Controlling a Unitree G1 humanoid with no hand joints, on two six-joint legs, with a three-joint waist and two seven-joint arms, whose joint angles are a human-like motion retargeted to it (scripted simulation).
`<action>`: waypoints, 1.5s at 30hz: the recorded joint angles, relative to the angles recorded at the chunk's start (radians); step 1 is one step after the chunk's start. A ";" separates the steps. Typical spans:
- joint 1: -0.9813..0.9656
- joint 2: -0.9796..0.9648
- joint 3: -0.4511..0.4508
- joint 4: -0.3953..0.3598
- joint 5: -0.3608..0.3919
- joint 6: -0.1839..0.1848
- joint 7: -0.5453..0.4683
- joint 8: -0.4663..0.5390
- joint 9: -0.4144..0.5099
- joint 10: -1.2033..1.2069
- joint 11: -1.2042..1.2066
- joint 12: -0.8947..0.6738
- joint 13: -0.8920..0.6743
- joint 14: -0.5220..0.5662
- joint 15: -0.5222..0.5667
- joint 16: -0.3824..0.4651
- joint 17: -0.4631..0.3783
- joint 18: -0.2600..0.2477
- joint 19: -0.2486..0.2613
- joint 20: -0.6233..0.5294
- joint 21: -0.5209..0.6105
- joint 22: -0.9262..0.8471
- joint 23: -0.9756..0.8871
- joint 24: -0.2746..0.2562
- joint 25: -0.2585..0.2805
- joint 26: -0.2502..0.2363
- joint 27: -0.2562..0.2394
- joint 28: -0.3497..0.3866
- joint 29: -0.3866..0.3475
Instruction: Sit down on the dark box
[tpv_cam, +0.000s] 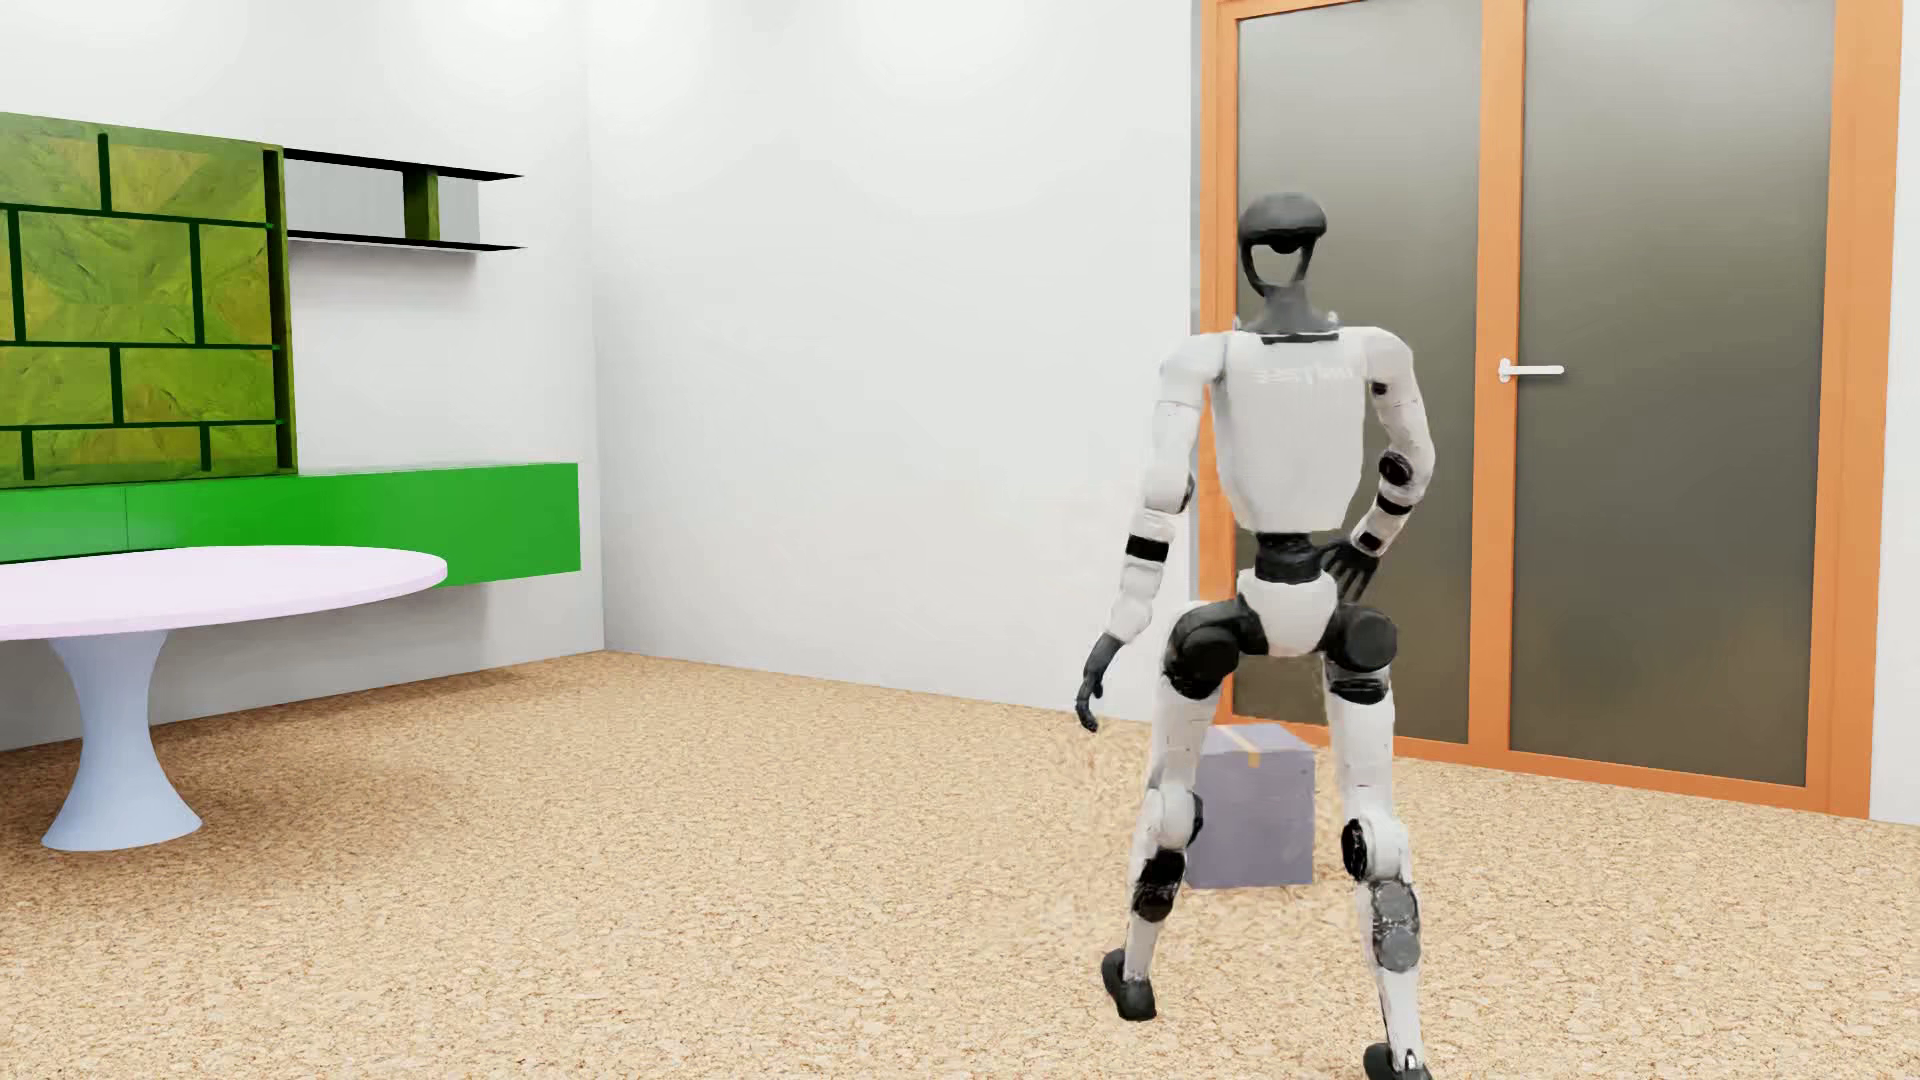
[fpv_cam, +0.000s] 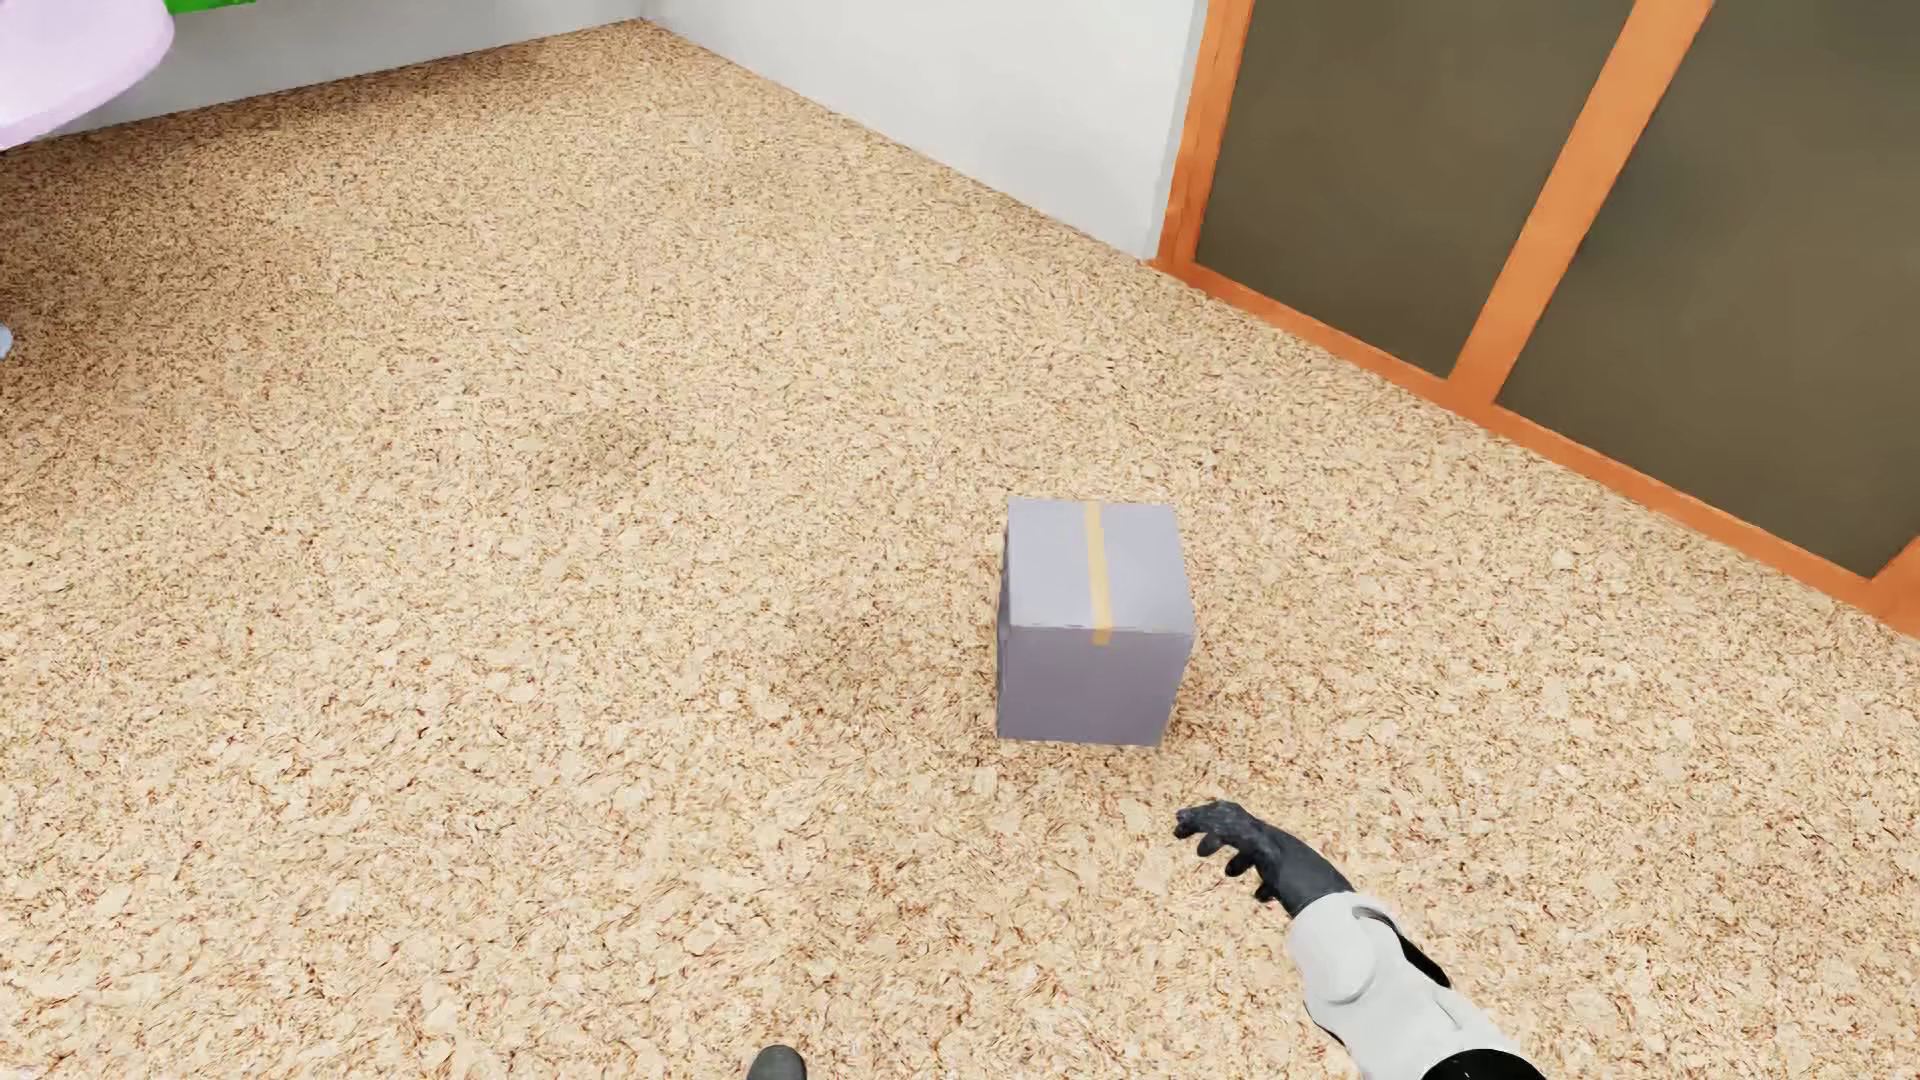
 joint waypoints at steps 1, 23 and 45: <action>-0.001 0.041 0.002 0.024 -0.008 0.007 -0.066 0.010 -0.006 0.020 0.020 0.036 -0.003 0.038 -0.027 0.007 0.000 -0.076 0.025 0.006 0.005 0.001 -0.028 -0.027 -0.008 -0.003 0.007 0.012 -0.025; 0.099 -0.400 -0.097 -0.017 0.073 -0.005 0.112 0.032 0.146 1.125 0.254 -0.314 0.244 -0.361 0.105 0.145 -0.005 -0.011 -0.181 -0.104 -0.216 -0.152 0.275 0.042 -0.017 -0.140 0.056 0.014 -0.005; -0.745 -1.357 -0.076 0.072 -0.223 -0.050 -0.075 0.175 0.517 1.501 1.228 -0.391 -0.074 -0.592 -0.161 0.158 -0.033 0.083 0.197 -0.086 -0.077 -0.405 -0.007 0.205 -0.044 -0.113 0.102 0.007 -0.085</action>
